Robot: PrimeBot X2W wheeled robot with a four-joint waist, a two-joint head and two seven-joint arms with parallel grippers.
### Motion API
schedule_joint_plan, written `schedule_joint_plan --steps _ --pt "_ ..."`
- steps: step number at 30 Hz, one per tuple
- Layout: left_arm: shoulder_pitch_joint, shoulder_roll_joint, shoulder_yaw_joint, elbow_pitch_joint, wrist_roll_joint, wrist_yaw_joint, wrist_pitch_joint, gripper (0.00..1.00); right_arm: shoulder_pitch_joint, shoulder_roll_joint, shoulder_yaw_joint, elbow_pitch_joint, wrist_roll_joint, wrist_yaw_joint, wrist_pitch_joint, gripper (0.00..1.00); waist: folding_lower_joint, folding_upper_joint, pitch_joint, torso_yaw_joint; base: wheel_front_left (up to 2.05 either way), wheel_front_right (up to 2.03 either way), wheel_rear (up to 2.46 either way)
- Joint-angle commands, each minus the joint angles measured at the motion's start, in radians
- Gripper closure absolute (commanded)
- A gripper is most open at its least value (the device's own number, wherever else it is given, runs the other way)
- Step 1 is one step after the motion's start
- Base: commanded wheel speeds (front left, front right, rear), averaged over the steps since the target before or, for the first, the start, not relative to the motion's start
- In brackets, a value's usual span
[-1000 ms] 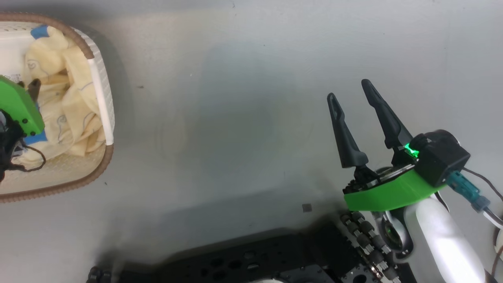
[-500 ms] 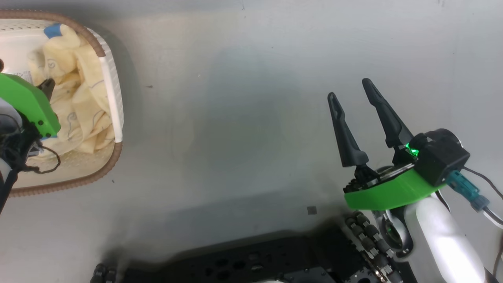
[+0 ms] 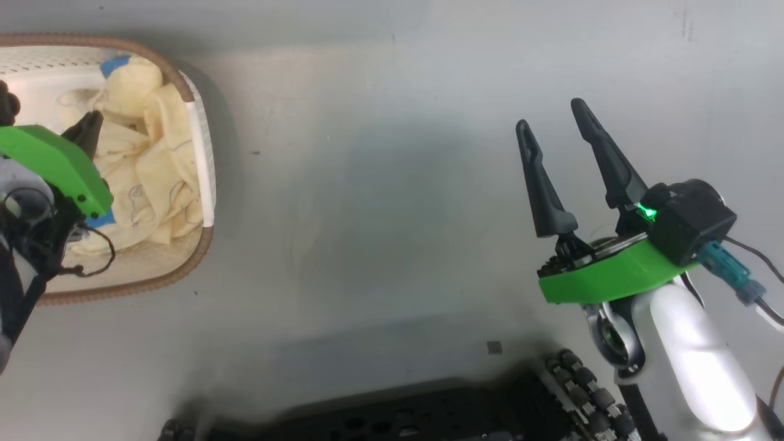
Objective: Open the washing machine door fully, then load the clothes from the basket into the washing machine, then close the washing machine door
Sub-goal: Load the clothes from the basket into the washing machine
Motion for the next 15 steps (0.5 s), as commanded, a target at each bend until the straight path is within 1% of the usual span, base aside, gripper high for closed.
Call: schedule_joint_plan --steps 1,2,10,15 --pt "0.029 0.056 0.008 -0.004 0.007 0.001 -0.024 1.0 0.023 0.002 0.019 -0.015 0.004 0.0 -0.01 0.0 -0.0001 0.0 -0.032 0.008 0.0 0.0 0.0" --pt "0.041 0.056 -0.011 -0.008 0.009 0.001 -0.056 1.0 0.017 0.002 0.021 -0.002 0.009 0.0 -0.01 0.0 -0.0001 0.0 -0.063 0.012 0.0 0.0 0.0" --pt "0.084 0.069 -0.069 -0.023 0.013 0.001 -0.18 1.0 0.002 0.002 0.038 0.058 0.035 0.0 -0.01 0.0 -0.0001 0.0 -0.203 0.028 0.0 0.0 0.0" --pt "0.114 0.071 -0.071 -0.03 0.022 0.001 -0.216 1.0 0.003 0.002 0.047 0.086 0.05 0.0 -0.01 0.0 -0.0001 0.0 -0.27 0.032 0.0 0.0 0.0"
